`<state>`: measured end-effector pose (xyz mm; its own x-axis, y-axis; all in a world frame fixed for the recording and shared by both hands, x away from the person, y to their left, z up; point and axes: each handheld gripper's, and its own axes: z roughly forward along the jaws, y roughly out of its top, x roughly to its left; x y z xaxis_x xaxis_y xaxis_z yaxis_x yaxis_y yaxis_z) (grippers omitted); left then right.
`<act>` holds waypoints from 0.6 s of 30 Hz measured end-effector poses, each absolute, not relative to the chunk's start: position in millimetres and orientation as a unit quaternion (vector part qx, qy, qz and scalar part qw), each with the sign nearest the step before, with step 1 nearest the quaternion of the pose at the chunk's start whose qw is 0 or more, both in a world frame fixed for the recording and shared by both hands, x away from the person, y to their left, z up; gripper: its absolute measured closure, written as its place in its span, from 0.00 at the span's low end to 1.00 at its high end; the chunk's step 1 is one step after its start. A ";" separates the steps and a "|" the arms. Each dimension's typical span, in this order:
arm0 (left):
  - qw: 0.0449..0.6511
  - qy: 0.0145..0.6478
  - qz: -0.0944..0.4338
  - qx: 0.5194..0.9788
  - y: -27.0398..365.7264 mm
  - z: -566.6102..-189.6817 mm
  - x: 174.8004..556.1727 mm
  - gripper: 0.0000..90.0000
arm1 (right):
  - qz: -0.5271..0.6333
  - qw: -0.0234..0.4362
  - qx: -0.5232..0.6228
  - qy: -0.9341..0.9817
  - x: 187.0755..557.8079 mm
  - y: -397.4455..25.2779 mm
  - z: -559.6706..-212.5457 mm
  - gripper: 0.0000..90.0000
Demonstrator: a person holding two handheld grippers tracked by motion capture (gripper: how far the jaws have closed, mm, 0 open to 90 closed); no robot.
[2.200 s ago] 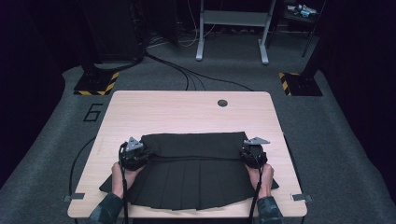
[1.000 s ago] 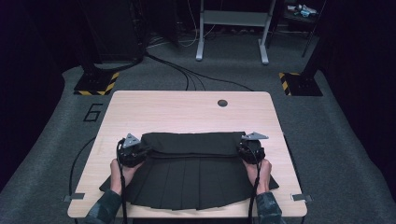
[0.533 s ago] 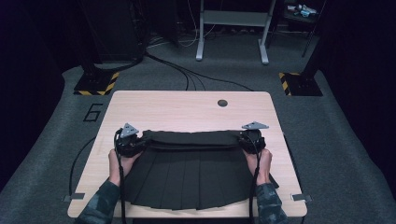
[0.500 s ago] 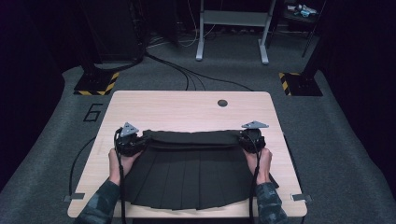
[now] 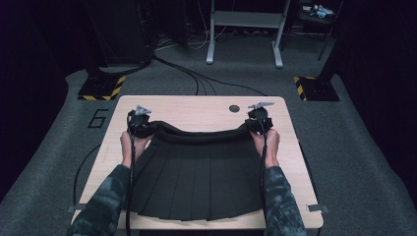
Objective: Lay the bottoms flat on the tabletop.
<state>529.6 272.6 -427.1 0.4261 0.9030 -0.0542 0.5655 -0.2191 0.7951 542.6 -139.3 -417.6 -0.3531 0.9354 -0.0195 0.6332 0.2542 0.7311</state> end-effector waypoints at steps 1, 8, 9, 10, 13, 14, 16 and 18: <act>0.381 0.496 0.223 0.748 272.7 -425.0 536.2 0.88 | 0.317 0.231 0.526 0.755 551.5 -138.2 -416.7 0.94; 0.378 0.530 0.252 0.715 280.8 -410.4 545.5 0.46 | 0.328 0.228 0.550 0.733 565.4 -144.5 -407.1 0.76; 0.377 0.532 0.251 0.716 284.6 -410.3 545.0 0.44 | 0.329 0.230 0.551 0.732 562.3 -145.9 -406.0 0.71; 0.377 0.532 0.251 0.716 284.6 -410.3 545.0 0.41 | 0.329 0.230 0.551 0.732 562.3 -145.9 -406.0 0.71; 0.384 0.543 0.246 0.705 296.1 -408.8 541.9 0.36 | 0.338 0.229 0.551 0.728 552.8 -152.2 -404.0 0.62; 0.381 0.540 0.245 0.709 300.6 -407.6 537.7 0.32 | 0.344 0.223 0.553 0.725 545.1 -158.1 -403.2 0.60; 0.382 0.533 0.249 0.713 302.1 -407.9 531.5 0.30 | 0.343 0.223 0.549 0.729 537.1 -161.5 -403.9 0.54; 0.383 0.530 0.248 0.715 302.6 -409.0 527.3 0.27 | 0.344 0.218 0.549 0.730 529.4 -163.6 -405.9 0.50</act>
<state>527.3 302.6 -409.0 0.3151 0.9477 -0.0502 0.5674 -0.1457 0.8104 529.4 -163.6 -405.9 -0.3029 0.9511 0.0600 0.6513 0.1606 0.7416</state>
